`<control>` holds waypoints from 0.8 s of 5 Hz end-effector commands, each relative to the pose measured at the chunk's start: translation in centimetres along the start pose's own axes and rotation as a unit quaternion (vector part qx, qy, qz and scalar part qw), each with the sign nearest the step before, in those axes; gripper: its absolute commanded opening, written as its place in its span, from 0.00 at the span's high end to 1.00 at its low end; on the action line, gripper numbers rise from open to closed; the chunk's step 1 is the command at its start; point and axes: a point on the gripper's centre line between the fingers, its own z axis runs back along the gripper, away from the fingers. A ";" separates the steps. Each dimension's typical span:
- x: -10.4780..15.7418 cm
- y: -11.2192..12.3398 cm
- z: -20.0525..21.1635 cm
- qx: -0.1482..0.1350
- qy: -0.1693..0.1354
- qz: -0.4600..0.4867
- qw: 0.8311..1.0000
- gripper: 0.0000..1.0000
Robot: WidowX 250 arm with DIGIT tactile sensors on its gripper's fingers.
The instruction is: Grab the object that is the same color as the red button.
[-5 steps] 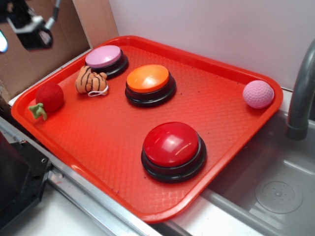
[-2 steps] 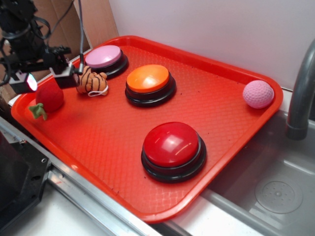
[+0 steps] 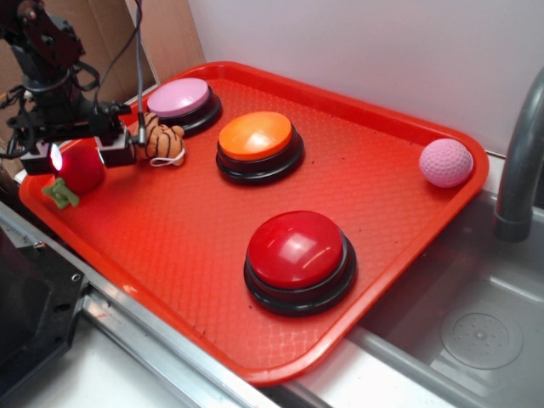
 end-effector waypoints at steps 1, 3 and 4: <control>0.9 0.8 -1.0 0.013 0.000 0.011 1.000 0.02; 0.7 0.1 1.4 -0.007 0.008 -0.046 0.999 1.00; 0.6 -1.2 4.5 -0.024 0.034 -0.139 0.989 1.00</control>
